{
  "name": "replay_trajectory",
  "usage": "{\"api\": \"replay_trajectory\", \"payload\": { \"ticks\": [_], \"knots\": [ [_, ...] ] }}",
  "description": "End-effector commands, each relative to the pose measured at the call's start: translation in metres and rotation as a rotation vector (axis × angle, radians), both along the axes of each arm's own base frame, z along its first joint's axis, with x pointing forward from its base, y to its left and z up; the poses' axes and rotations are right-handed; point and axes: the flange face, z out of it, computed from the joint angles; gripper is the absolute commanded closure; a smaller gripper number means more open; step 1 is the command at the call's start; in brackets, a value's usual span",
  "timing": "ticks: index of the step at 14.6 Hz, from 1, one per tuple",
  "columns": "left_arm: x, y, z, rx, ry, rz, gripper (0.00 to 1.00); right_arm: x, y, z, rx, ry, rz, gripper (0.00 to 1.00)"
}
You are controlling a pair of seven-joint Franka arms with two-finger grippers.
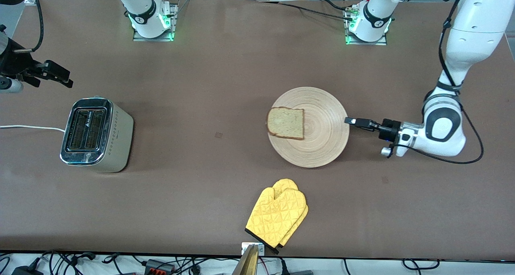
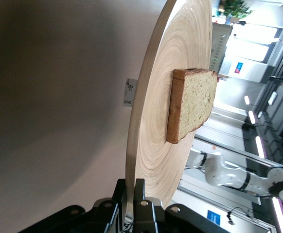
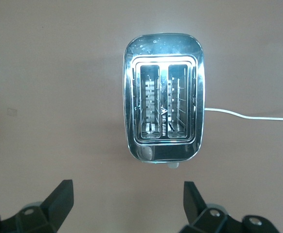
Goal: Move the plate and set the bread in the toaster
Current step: 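Grip the plate rim and slide the plate toward the toaster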
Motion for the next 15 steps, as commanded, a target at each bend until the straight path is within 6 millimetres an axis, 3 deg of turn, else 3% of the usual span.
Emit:
{"api": "replay_trajectory", "payload": {
  "ticks": [1,6,8,13,15],
  "knots": [
    [0.008,-0.037,0.001,-0.009,-0.018,0.024,1.0,-0.003,0.002,-0.002,-0.014,-0.006,0.002,0.0],
    [0.005,-0.131,-0.002,0.009,-0.057,0.028,1.0,-0.001,0.001,-0.006,-0.015,0.003,0.002,0.0],
    [0.004,-0.144,-0.009,0.007,-0.048,0.022,1.0,0.0,0.001,-0.007,-0.015,0.005,0.002,0.0],
    [-0.019,-0.219,-0.019,0.017,-0.06,-0.036,1.0,0.0,0.001,-0.008,-0.017,0.005,0.002,0.0],
    [-0.022,-0.233,-0.021,0.04,-0.078,-0.033,1.0,0.0,0.001,-0.008,-0.018,0.003,0.004,0.0]
  ]
}}
